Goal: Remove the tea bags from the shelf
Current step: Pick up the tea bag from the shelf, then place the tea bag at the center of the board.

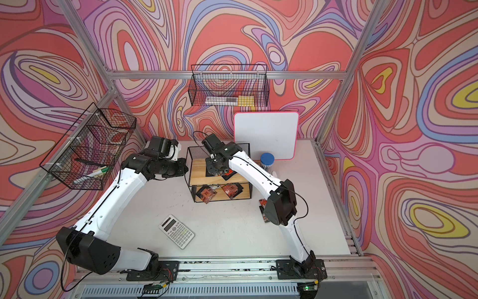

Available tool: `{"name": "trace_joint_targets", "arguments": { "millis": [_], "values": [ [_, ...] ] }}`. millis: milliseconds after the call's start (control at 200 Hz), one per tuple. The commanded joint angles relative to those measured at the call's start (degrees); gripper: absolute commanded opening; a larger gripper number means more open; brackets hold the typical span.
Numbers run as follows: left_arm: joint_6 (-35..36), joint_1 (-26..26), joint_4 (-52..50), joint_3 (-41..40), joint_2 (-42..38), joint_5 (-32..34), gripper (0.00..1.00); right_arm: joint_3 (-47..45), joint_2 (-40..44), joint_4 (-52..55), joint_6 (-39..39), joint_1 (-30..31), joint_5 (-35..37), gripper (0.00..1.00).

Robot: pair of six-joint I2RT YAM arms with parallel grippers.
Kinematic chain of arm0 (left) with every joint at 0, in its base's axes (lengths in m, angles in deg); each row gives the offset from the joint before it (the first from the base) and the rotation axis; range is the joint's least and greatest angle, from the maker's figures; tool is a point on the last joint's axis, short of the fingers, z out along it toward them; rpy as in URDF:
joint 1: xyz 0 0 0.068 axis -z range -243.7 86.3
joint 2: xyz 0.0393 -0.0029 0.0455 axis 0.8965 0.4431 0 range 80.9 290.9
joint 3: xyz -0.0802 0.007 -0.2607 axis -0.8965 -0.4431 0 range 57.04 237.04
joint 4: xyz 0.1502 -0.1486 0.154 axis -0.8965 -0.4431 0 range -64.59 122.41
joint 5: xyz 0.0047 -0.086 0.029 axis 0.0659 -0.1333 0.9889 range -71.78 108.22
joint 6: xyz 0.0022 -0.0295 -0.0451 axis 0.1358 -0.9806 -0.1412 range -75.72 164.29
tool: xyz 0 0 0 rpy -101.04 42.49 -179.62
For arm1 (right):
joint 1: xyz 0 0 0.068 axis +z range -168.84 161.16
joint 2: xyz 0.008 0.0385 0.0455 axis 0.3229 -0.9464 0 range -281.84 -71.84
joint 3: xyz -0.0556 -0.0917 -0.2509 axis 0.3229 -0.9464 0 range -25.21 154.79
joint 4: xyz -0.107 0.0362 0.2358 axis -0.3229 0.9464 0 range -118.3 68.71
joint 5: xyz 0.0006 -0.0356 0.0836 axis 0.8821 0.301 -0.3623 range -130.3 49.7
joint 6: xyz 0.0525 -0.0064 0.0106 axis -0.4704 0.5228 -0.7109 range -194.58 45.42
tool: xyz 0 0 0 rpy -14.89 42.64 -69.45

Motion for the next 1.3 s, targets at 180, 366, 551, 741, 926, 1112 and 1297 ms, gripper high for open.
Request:
{"name": "trace_joint_targets", "arguments": {
  "millis": [180, 366, 551, 741, 926, 1112, 1297],
  "values": [
    [0.33, -0.02, -0.92, 0.67, -0.1, 0.53, 0.0, 2.06, 3.26, 1.23, -1.11, -0.35, 4.39, 0.0],
    [0.46, -0.02, -1.07, 0.59, -0.21, 0.53, 0.0, 1.64, 8.44, -3.04, -0.49, -0.33, 7.47, 0.0],
    [0.42, -0.04, -1.12, 0.59, -0.17, 0.73, 0.0, -1.48, 14.3, -7.17, -1.22, -0.33, 12.53, 0.0],
    [0.47, -0.02, -1.16, 0.41, -0.31, 0.94, 0.0, -12.66, 25.06, -8.95, -8.97, -1.6, 27.69, 0.0],
    [0.55, -0.04, -1.16, 0.58, -0.18, 1.03, 0.0, -31.72, 36.54, -5.63, -27.45, -11.32, 24.46, 0.0],
    [0.59, -0.02, -1.25, 0.85, 0.08, 1.05, 0.0, -54.65, 46.89, -5.86, -43.32, -20.16, 11.84, 0.0],
    [0.79, -0.03, -1.29, 0.92, 0.22, 1.11, 0.0, -73.67, 52.37, -9.72, -54.91, -22.77, 0.04, 0.0]
  ]
}}
